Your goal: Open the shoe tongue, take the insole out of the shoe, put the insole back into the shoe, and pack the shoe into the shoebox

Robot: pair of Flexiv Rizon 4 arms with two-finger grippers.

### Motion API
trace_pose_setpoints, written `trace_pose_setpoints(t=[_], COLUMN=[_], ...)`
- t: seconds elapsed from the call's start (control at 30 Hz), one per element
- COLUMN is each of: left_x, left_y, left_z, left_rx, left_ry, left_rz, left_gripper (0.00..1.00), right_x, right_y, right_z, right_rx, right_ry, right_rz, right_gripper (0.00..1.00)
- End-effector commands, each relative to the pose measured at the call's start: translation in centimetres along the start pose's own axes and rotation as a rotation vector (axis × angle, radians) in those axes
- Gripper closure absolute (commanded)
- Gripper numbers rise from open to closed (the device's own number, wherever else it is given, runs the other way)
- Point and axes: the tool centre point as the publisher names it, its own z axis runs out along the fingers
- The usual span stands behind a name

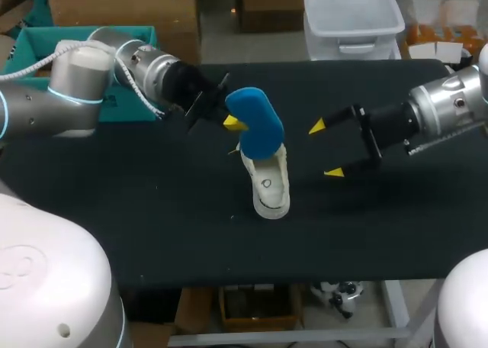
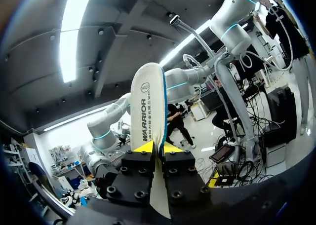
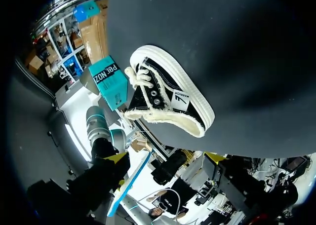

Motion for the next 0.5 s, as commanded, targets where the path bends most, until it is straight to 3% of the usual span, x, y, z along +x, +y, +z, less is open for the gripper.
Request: trace_pose_setpoints(t=[0.03,0.23,0.27,0.5], left_x=[-0.1,0.8,1.3,2.2], left_y=[0.3,1.3,1.7,3.1], left_z=[0.4,1.7,2.6,3.8], left_rx=[-0.060,-0.175,-0.232,-0.302], left_ry=[0.081,0.131,0.150,0.197], left_rz=[0.030,0.076,0.103,0.144], left_gripper=[1.00,1.00,1.00,1.00], right_x=[0.3,0.6,0.7,0.4], right_y=[0.4,0.7,0.9,0.9], right_z=[0.0,0.7,1.2,2.7], right_rx=[0.030,0.093,0.116,0.160], right_ry=[-0.004,0.009,-0.003,-0.007], right_rz=[0.002,0.013,0.044,0.123], right_gripper=[0.00,0.00,0.00,0.00])
